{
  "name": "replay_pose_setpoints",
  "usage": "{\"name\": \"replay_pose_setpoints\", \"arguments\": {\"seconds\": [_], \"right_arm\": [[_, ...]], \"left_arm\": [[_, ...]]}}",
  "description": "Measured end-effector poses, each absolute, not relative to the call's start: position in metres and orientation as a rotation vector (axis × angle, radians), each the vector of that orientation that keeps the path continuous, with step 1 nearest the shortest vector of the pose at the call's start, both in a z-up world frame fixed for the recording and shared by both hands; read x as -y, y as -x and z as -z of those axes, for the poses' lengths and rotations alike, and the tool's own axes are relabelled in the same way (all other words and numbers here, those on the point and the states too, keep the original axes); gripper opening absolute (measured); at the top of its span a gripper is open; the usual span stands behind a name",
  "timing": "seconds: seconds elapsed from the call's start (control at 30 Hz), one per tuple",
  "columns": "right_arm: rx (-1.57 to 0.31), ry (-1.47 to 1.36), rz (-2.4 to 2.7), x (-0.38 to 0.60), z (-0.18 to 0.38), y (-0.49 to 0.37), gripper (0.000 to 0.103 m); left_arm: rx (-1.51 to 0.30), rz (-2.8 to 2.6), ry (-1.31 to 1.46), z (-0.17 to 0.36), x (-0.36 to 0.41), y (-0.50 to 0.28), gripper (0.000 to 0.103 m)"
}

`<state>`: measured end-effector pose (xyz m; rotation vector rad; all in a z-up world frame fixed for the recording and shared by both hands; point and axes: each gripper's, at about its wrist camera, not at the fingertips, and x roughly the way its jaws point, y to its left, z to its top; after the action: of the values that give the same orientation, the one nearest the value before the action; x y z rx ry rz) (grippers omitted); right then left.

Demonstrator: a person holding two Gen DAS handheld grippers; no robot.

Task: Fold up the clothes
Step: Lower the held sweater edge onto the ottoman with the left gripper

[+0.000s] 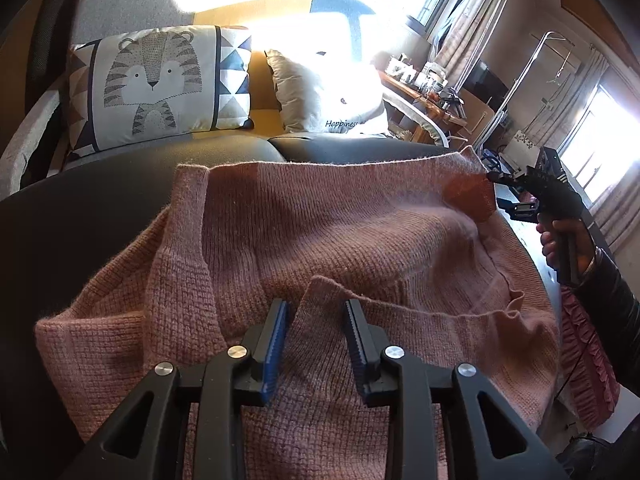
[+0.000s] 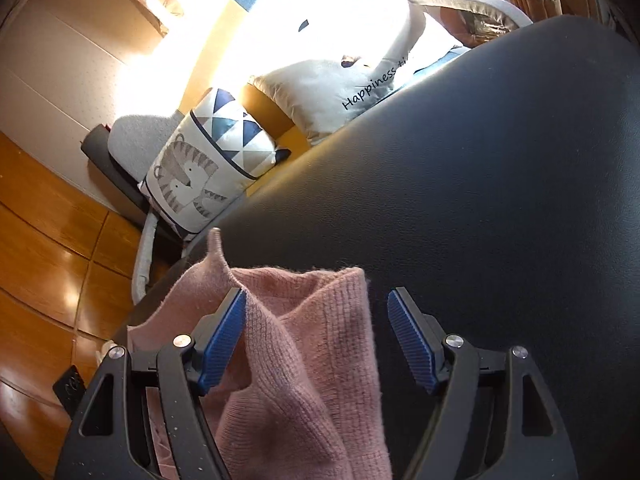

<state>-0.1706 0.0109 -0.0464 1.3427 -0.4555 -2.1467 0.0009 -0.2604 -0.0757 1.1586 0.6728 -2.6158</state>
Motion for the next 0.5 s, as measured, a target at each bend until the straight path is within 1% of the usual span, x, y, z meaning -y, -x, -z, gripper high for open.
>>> {"name": "replay_pose_setpoints", "arguments": {"seconds": [0.07, 0.13, 0.2, 0.27, 0.37, 0.4, 0.5], "right_arm": [[0.482, -1.318, 2.165, -0.02, 0.044, 0.167, 0.076], [0.419, -1.271, 2.194, -0.02, 0.034, 0.159, 0.076], [0.259, -1.185, 2.18, -0.006, 0.019, 0.141, 0.076], [0.059, -1.077, 2.13, 0.016, 0.004, 0.118, 0.076], [-0.154, -1.048, 2.047, 0.041, 0.009, 0.102, 0.076], [-0.221, -1.04, 2.017, 0.049, 0.011, 0.097, 0.076], [-0.417, -1.014, 1.922, 0.073, 0.018, 0.082, 0.076]], "left_arm": [[-0.651, 2.621, -1.171, 0.075, 0.259, -0.001, 0.03], [-0.623, 2.628, -1.181, 0.073, 0.256, -0.001, 0.03], [-0.587, 2.632, -1.201, 0.072, 0.254, 0.001, 0.03], [-0.549, 2.64, -1.225, 0.07, 0.251, 0.004, 0.03], [-0.497, 2.651, -1.257, 0.069, 0.248, 0.006, 0.03], [-0.496, 2.646, -1.258, 0.069, 0.248, 0.006, 0.028], [-0.502, 2.633, -1.247, 0.069, 0.249, 0.004, 0.017]]}}
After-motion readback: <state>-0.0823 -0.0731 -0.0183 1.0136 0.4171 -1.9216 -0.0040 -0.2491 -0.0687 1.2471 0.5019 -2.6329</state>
